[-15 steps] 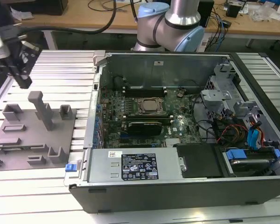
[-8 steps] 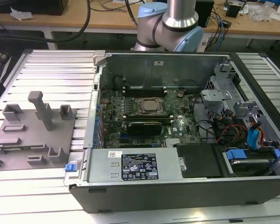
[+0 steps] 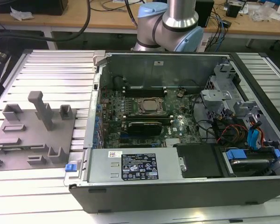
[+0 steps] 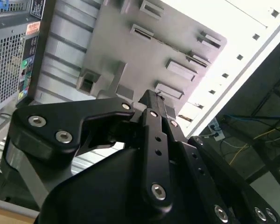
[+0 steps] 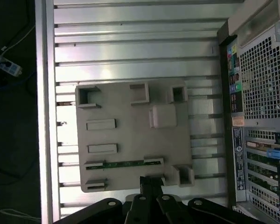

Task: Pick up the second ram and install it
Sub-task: 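Pick up the second ram and move it above second insertion slot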

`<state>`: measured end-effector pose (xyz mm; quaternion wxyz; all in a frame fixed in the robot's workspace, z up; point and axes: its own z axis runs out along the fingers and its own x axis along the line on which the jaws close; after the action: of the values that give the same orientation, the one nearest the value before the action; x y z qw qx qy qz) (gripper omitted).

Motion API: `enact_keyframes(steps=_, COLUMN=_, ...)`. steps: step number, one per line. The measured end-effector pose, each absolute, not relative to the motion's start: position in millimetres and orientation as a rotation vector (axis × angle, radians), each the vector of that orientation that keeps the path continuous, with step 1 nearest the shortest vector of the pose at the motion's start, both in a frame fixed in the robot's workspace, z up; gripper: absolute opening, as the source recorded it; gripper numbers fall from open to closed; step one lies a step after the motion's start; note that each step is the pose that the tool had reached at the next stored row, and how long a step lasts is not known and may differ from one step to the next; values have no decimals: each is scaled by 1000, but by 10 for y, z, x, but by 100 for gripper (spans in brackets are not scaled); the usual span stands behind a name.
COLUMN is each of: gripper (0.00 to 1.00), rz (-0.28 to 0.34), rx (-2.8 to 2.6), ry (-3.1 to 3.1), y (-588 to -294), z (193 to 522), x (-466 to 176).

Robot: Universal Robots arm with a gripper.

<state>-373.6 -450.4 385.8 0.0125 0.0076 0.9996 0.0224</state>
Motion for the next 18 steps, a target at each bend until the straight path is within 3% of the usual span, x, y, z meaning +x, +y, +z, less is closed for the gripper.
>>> enact_keyframes(steps=18, gripper=11, rz=30, rx=-834, ry=3018, y=-4505, z=3855, x=-3736)
